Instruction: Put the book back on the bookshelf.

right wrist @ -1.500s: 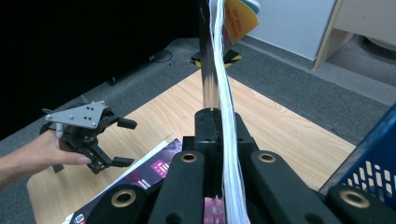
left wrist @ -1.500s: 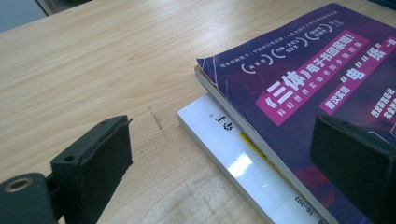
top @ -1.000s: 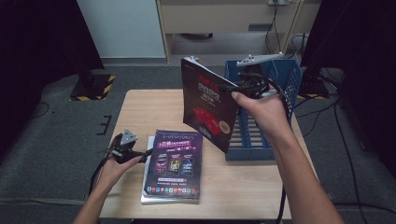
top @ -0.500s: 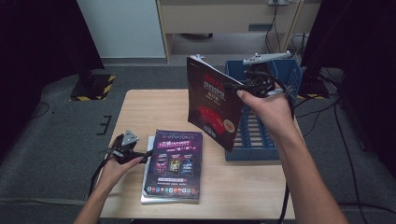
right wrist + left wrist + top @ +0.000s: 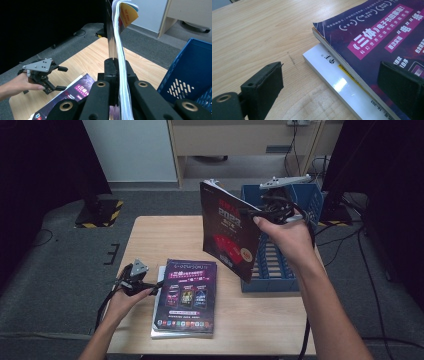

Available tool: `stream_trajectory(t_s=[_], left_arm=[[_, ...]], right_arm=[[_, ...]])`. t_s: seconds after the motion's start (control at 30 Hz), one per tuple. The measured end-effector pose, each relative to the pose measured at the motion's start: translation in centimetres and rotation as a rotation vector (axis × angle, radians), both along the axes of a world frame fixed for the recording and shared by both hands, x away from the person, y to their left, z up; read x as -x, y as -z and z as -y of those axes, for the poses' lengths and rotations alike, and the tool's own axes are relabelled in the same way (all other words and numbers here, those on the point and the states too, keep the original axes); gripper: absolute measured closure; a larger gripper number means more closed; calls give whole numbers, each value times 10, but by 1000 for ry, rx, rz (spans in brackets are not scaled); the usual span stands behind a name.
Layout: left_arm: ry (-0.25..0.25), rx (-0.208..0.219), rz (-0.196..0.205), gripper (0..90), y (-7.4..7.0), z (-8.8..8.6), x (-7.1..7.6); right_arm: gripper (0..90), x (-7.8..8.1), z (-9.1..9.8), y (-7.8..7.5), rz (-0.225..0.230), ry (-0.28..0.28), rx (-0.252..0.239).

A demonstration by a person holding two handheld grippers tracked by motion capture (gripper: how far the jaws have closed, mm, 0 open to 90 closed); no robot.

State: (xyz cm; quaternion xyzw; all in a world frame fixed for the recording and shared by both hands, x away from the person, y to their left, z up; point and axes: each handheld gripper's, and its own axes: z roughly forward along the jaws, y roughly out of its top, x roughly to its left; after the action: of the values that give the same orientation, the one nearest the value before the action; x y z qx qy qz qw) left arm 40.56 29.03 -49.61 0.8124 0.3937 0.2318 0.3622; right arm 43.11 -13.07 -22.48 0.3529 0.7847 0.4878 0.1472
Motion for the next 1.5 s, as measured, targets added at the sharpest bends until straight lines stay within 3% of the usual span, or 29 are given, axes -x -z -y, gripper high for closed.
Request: stream_trajectory(t_s=[0.7, 1.1, 1.5], left_arm=[[-1, -1, 3, 66, -1, -2, 0], [-7, -4, 6, 68, -2, -3, -1], [-7, -5, 4, 68, -2, -4, -1]], right_arm=[[872, 2, 10, -5, 13, 19, -9], [872, 13, 26, -8, 21, 49, -13], [872, 10, 29, -6, 18, 59, -6]])
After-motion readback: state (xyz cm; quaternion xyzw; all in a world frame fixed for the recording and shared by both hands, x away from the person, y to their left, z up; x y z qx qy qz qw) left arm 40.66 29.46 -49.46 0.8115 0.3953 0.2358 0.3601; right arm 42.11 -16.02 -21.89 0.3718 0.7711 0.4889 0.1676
